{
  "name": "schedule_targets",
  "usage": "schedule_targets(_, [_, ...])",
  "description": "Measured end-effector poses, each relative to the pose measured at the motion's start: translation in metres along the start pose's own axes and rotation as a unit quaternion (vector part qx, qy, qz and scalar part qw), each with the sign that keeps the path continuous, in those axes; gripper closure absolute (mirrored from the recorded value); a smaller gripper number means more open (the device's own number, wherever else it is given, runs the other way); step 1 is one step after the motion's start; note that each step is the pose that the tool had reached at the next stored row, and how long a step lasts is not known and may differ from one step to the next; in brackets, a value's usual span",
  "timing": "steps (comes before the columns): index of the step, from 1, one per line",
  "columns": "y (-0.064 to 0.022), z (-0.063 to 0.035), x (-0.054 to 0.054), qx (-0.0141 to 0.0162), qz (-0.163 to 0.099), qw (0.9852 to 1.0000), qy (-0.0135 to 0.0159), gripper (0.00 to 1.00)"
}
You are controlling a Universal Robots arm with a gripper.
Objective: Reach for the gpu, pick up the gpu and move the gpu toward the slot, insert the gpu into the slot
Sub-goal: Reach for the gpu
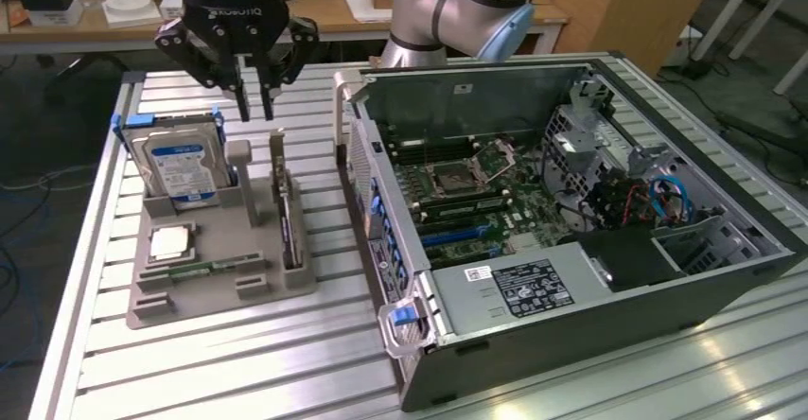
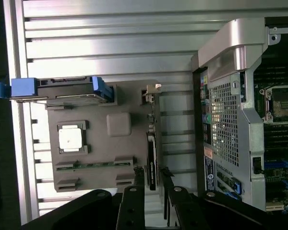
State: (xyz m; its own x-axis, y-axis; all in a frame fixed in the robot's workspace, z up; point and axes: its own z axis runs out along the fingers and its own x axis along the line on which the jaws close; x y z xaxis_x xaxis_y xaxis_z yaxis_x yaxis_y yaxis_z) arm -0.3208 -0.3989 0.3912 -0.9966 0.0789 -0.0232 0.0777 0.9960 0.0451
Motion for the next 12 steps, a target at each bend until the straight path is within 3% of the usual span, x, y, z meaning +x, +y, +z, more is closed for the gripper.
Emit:
schedule_targets(4, [0.0000,0.0000,0.0000,0.0000,0.000,1.0000,0.0000,0.59])
schedule_targets(5, [0.0000,0.0000,0.0000,0.0000,0.000,1.0000,0.0000,0.59])
schedule_targets(8, [0.0000,0.0000,0.0000,0.0000,0.000,1.0000,0.0000,0.42])
schedule_targets(11, [0.0000,0.0000,0.0000,0.0000,0.000,1.0000,0.0000,0.36])
schedule_targets(12, [0.0000,0.0000,0.0000,-0.0001,-0.002,1.0000,0.0001,0.29])
